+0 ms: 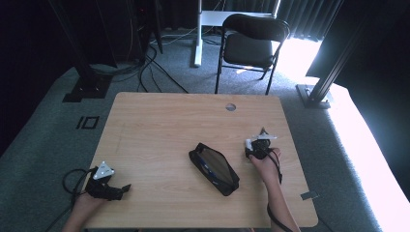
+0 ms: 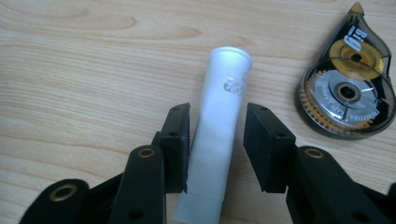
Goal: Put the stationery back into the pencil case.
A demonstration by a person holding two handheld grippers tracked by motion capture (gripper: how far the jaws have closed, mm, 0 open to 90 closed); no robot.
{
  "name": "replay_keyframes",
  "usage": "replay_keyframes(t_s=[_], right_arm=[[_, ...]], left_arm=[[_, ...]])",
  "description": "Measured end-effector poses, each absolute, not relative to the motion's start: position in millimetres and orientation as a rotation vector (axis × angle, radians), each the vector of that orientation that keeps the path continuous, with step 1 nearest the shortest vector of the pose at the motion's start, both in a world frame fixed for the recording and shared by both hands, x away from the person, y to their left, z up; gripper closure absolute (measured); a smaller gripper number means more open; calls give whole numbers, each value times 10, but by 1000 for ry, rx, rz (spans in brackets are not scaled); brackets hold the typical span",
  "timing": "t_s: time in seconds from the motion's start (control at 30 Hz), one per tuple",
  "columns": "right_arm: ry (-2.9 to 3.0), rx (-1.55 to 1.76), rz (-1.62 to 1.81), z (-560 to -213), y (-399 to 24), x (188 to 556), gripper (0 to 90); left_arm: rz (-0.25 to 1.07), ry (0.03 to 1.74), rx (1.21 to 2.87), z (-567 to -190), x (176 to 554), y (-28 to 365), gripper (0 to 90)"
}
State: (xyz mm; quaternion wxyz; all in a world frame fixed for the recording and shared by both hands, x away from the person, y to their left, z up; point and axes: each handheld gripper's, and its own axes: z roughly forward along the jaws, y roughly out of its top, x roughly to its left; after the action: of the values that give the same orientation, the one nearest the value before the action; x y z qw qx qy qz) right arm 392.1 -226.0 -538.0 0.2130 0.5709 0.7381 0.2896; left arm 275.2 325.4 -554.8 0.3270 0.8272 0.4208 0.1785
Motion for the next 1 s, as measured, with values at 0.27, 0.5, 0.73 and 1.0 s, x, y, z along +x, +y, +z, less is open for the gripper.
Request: replay_keyframes(t_s=[0.27,0.5,0.73,1.0], right_arm=[[2055,1594,780,-5412,-2241,3915,694],[2049,1606,848,-5284,-2251,3874,700],[2075,1578,898,-5079,-2219,3816,700],[2084,1521,963,-4855,-2163,3736,700]], left_arm=[[467,1102,2167,-5548,2752,3254,12],[467,1102,2166,-5548,2752,3254,12],[468,1102,2167,-5548,2752,3254,12],[467,1102,2167,-5548,2752,3253,12]])
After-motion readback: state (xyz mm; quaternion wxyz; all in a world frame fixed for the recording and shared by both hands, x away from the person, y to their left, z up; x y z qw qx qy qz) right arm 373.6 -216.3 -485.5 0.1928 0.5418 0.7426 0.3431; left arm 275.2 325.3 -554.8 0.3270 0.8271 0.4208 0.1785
